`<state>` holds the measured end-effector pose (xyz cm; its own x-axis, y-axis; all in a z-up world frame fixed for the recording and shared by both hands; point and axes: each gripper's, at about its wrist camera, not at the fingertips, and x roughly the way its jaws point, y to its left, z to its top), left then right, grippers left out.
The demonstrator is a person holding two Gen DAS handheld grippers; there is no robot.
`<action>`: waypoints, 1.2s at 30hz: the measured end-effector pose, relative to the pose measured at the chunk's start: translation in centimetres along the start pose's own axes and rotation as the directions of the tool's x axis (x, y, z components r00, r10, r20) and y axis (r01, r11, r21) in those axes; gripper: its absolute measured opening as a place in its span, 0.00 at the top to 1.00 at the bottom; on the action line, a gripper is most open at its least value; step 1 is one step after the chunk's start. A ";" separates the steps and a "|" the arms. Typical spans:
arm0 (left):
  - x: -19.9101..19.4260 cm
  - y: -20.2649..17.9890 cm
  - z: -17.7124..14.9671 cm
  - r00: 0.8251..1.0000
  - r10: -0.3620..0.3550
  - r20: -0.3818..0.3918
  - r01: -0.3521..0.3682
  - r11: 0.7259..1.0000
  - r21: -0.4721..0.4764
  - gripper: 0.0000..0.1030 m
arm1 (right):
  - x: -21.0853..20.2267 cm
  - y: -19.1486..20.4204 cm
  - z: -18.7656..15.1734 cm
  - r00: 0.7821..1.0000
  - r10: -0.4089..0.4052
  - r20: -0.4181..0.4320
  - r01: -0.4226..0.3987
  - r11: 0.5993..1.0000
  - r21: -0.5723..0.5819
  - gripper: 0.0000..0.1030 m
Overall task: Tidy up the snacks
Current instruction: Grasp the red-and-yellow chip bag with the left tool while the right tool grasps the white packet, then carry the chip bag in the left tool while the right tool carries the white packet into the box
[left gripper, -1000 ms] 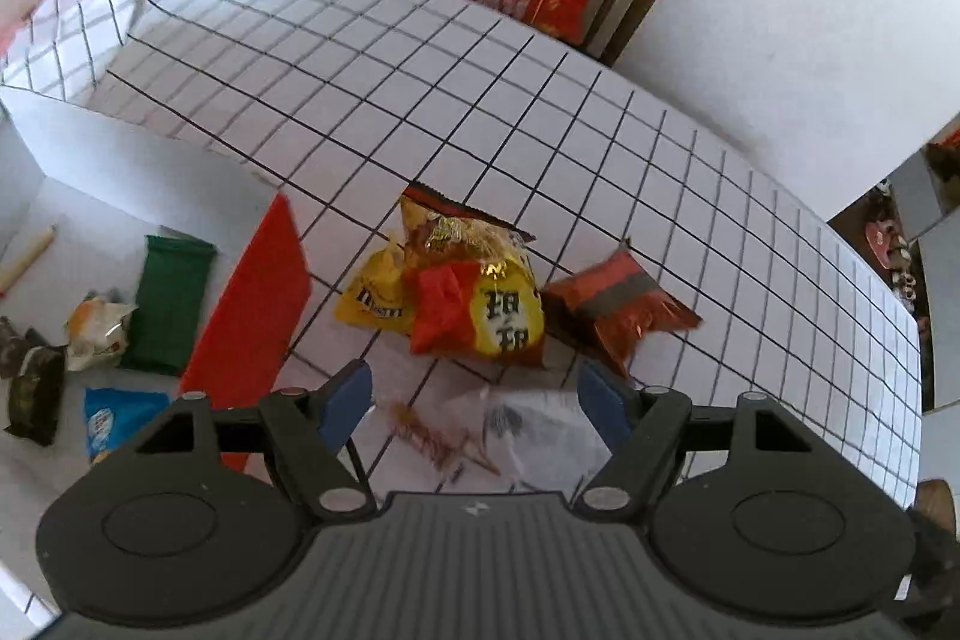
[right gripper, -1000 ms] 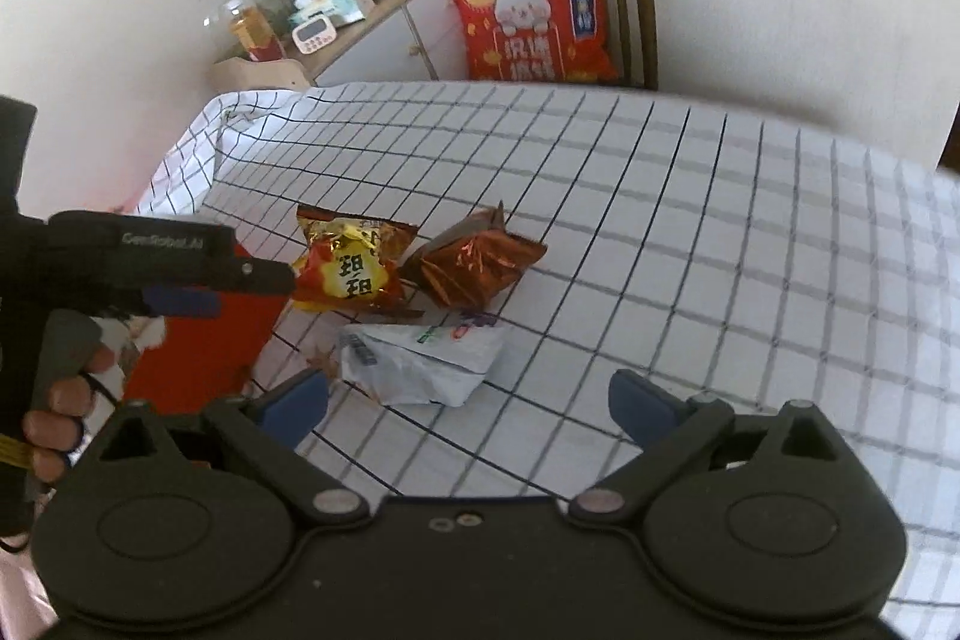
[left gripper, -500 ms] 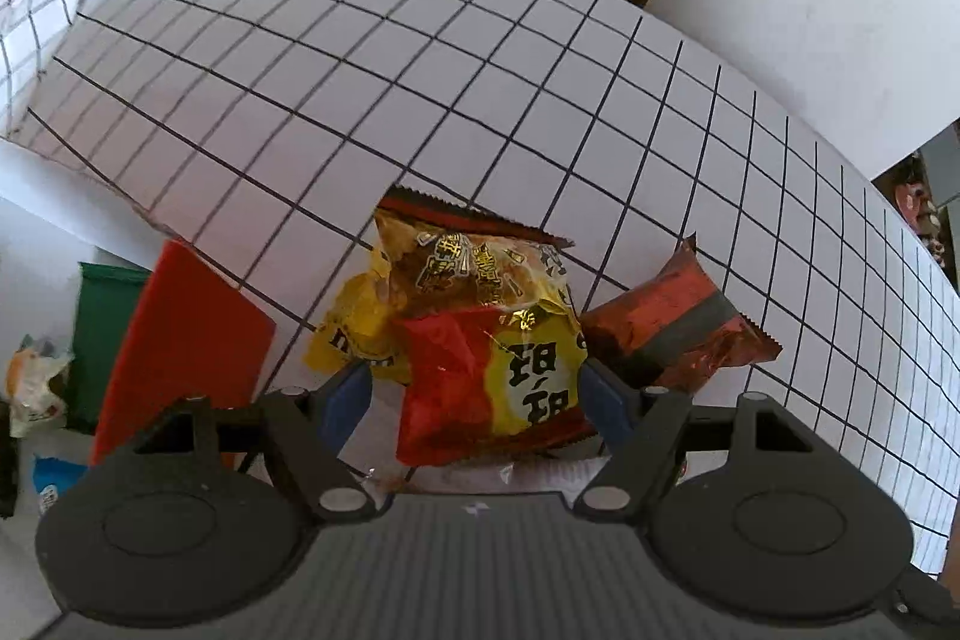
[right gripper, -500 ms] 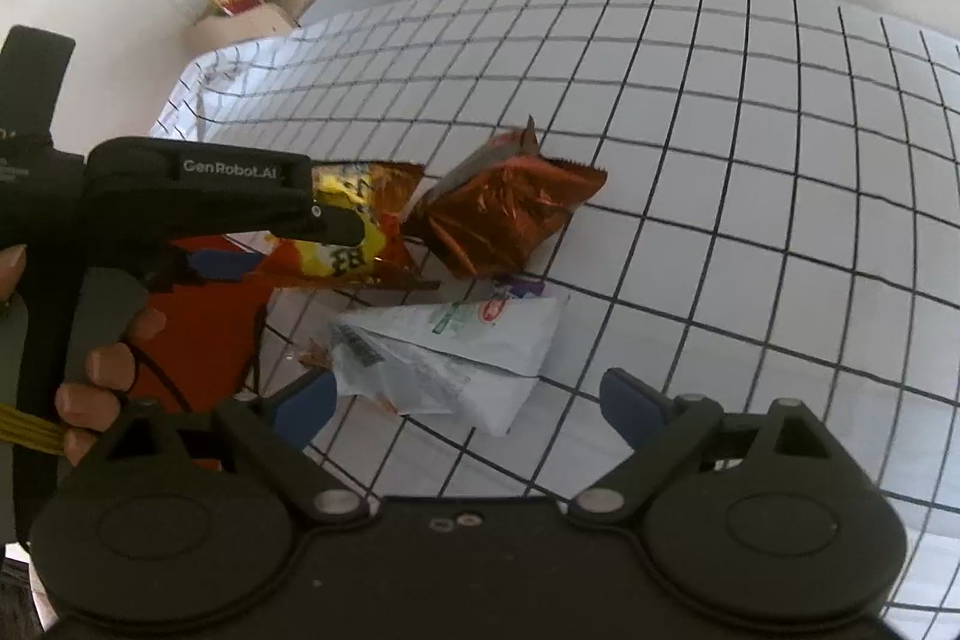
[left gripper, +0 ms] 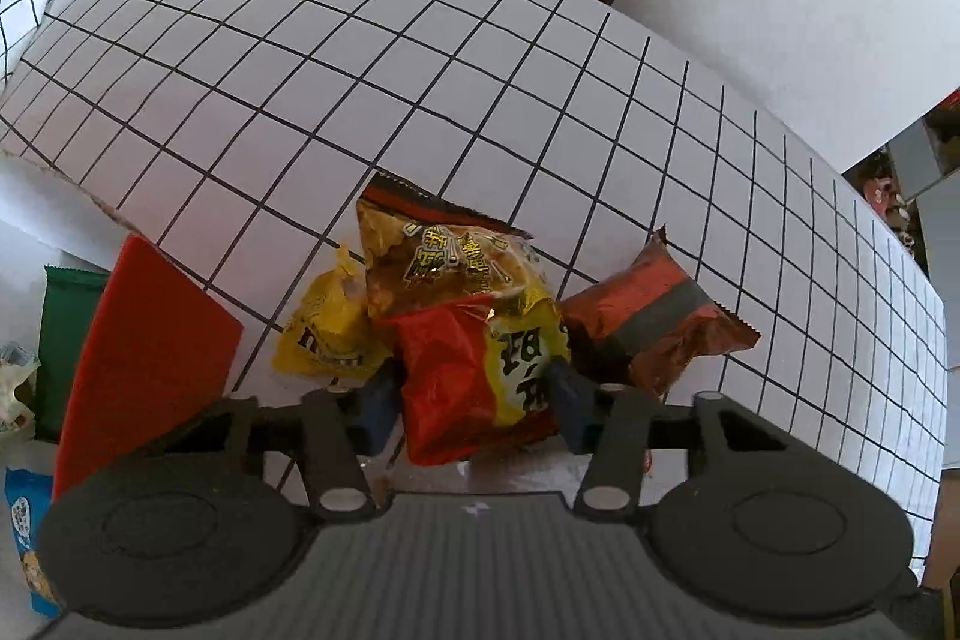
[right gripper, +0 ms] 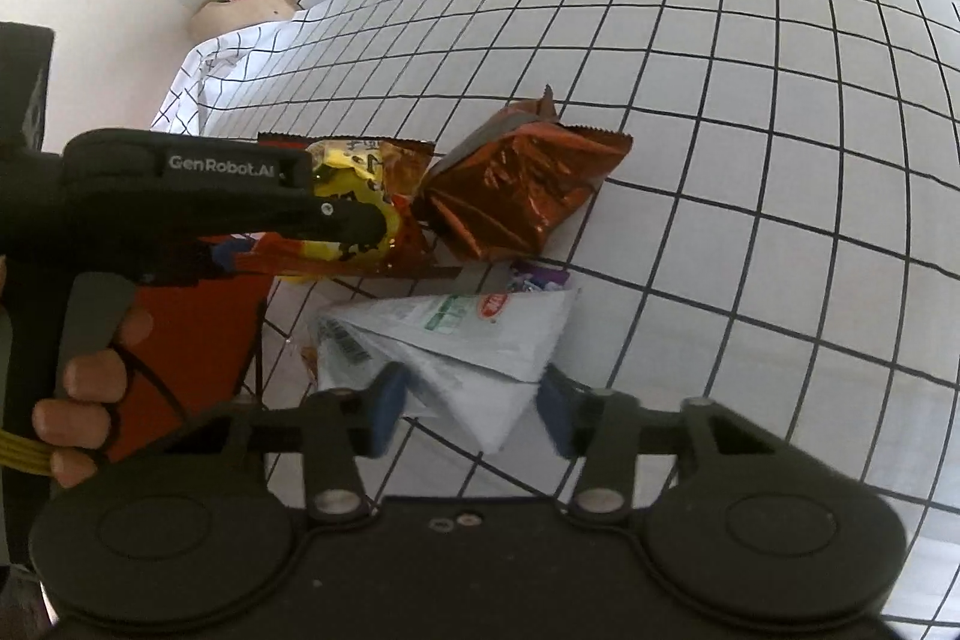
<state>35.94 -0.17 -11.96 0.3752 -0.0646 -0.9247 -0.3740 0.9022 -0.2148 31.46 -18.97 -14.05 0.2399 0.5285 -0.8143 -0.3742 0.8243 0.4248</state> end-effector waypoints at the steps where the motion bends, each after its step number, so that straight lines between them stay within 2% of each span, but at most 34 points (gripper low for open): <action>1: -0.2 0.1 -0.1 1.000 -0.001 0.002 0.001 1.000 -0.003 0.57 | -0.1 0.0 -0.1 1.000 0.001 0.006 -0.001 1.000 0.000 0.61; 10: -1.9 0.6 -1.0 1.000 0.011 0.028 -0.011 1.000 -0.011 0.67 | -1.9 0.3 -1.5 0.998 0.004 0.055 -0.004 1.000 0.004 0.75; 19: -5.3 1.0 -2.8 0.998 -0.018 0.053 0.018 1.000 0.001 0.68 | -4.7 1.0 -3.0 0.990 -0.022 0.136 0.021 1.000 0.009 0.83; 31: -11.2 2.4 -6.5 0.994 -0.083 0.076 0.081 0.996 0.027 0.69 | -9.8 3.3 -4.7 0.975 -0.048 0.218 0.053 0.998 -0.020 0.84; 36: -13.7 3.3 -7.8 0.987 -0.114 0.109 0.109 0.993 0.048 0.70 | -11.6 4.7 -5.4 0.966 -0.047 0.254 0.059 0.997 -0.041 0.84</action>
<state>22.93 0.35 -2.45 0.5056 -0.1199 -0.8544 -0.2899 0.9091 -0.2992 22.03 -22.33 -4.72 0.4768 0.5233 -0.7063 -0.3953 0.8453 0.3594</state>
